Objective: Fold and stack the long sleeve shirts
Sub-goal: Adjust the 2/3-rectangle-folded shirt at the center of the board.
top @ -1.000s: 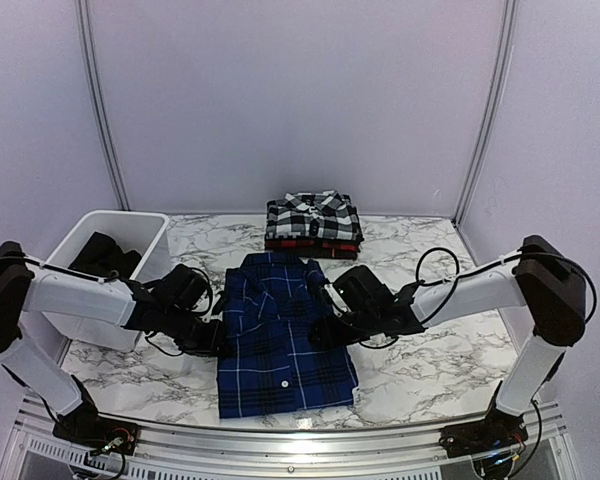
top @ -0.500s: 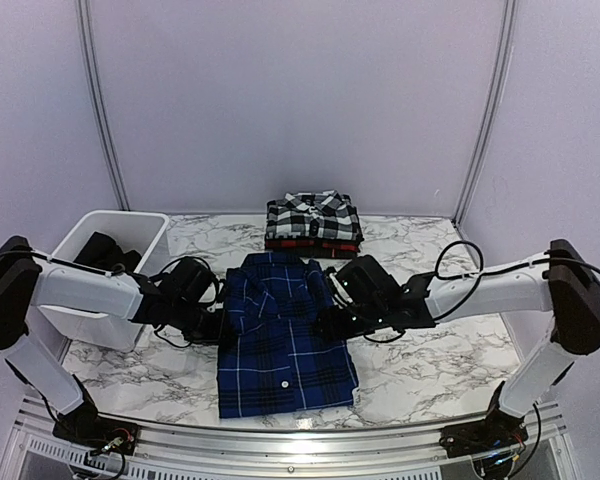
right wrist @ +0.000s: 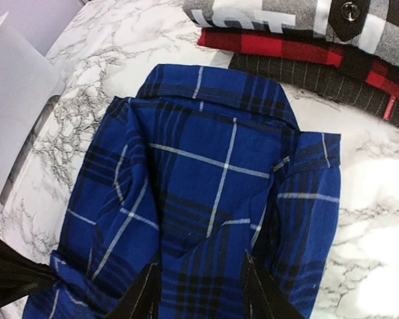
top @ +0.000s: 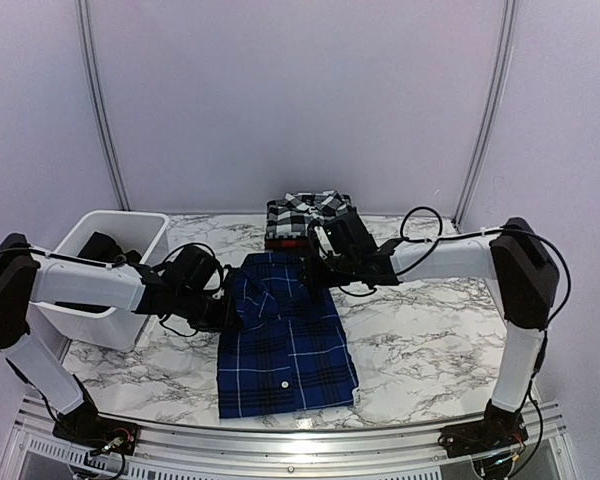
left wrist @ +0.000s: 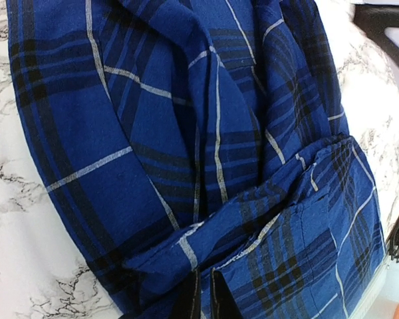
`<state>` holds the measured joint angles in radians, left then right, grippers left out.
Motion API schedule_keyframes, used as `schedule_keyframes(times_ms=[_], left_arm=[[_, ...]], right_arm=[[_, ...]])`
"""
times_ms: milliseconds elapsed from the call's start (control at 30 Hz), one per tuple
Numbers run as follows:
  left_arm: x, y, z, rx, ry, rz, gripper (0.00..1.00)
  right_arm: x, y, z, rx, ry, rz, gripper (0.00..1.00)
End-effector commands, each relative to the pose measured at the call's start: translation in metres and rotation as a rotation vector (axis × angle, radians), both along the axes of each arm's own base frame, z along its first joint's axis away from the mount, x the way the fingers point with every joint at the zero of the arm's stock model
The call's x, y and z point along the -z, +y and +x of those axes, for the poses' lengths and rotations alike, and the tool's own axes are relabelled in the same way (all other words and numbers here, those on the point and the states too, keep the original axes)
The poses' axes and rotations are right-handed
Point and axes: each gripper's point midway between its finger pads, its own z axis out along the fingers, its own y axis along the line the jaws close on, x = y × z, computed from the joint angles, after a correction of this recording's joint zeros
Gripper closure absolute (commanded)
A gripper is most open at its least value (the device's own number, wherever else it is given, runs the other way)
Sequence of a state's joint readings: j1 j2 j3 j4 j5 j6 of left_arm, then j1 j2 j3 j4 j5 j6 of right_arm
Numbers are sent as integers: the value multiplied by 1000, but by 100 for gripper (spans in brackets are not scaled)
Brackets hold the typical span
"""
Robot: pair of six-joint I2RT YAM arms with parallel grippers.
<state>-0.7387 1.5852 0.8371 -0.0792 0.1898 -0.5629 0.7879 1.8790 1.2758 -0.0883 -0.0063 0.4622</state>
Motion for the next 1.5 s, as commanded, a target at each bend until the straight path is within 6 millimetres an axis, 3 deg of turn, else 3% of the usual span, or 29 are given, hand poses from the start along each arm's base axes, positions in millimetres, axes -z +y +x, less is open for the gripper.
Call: schedule_keyframes(times_ms=[0, 233, 333, 500, 600, 767, 933, 1033, 1200, 1367, 1467], left_arm=[[-2, -3, 6, 8, -15, 12, 92], [-28, -23, 27, 25, -75, -33, 91], [-41, -35, 43, 18, -107, -48, 90], [-51, -65, 75, 22, -142, -82, 89], [-42, -85, 87, 37, -116, -110, 89], [-16, -95, 101, 22, -97, -94, 89], [20, -92, 109, -5, -61, -30, 90], [37, -81, 109, -48, -26, 11, 92], [45, -73, 108, -77, -10, 35, 92], [35, -77, 112, -71, -27, 18, 92], [14, -82, 117, -55, -70, -6, 92]], right_arm=[[7, 1, 38, -15, -6, 78, 64], [48, -9, 68, 8, 72, 109, 64], [77, -22, 70, 71, 147, 71, 64], [95, -54, 59, 177, 201, 6, 64], [94, -70, 47, 208, 205, -14, 64], [96, -88, 23, 224, 222, -21, 64], [81, -92, 18, 200, 183, -22, 59], [50, -91, 22, 187, 126, -5, 51], [1, -94, 19, 147, 44, 28, 40], [-2, -69, -7, 45, 84, 108, 50], [1, -54, -23, 19, 104, 117, 61]])
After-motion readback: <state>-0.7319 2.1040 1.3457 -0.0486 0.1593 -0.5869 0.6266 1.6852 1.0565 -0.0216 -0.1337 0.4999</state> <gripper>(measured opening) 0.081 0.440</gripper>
